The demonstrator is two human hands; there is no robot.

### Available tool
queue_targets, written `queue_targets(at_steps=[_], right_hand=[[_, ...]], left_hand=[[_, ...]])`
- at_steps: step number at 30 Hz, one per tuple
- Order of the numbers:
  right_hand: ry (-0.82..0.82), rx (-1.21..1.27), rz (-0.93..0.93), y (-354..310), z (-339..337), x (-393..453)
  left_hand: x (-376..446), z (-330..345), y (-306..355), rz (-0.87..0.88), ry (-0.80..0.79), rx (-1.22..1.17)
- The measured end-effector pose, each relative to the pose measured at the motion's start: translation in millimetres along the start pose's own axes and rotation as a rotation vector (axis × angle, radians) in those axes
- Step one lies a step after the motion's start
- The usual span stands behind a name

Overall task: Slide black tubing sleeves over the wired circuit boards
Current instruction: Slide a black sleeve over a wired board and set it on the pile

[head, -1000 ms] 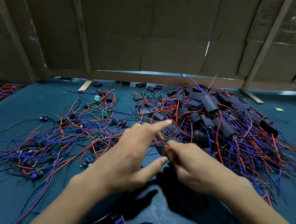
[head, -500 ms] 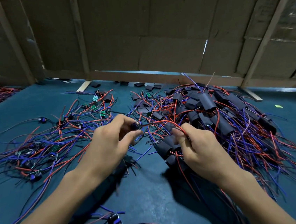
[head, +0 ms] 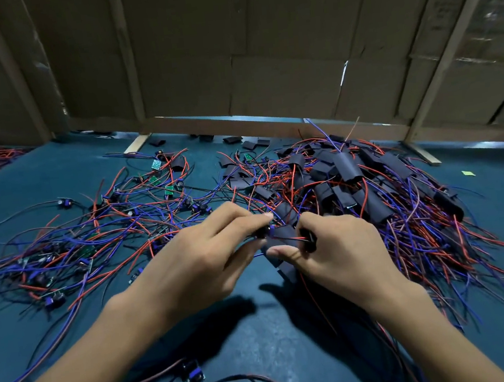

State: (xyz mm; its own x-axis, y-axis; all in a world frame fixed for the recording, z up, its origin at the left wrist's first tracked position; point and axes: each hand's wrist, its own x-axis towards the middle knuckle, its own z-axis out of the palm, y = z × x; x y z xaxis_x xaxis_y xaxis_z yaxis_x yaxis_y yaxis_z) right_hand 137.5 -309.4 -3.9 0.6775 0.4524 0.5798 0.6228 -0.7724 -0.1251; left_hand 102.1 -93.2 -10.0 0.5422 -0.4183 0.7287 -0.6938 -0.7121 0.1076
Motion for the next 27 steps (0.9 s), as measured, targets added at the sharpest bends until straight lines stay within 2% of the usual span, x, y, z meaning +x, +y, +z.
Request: queue_targets(at_steps=[4, 7, 10, 15, 21, 27], right_hand=[[-0.031, 0.004, -0.017, -3, -1, -1], [-0.104, 0.04, 0.009, -6, -1, -1], [-0.118, 0.048, -0.051, -5, -1, -2], [-0.156, 0.086, -0.047, -9, 1, -4], [-0.14, 0.248, 0.053, -10, 3, -2], [-0.204, 0.143, 0.002, -12, 2, -1]], left_hand=[[-1, 5, 6, -0.075, 0.03, -0.098], [-1, 9, 10, -0.042, 0.052, -0.115], [-1, 14, 15, -0.006, 0.037, -0.106], [-1, 20, 22, -0.034, 0.064, -0.201], [-1, 22, 19, -0.052, 0.037, -0.223], [-1, 22, 19, -0.054, -0.044, -0.182]])
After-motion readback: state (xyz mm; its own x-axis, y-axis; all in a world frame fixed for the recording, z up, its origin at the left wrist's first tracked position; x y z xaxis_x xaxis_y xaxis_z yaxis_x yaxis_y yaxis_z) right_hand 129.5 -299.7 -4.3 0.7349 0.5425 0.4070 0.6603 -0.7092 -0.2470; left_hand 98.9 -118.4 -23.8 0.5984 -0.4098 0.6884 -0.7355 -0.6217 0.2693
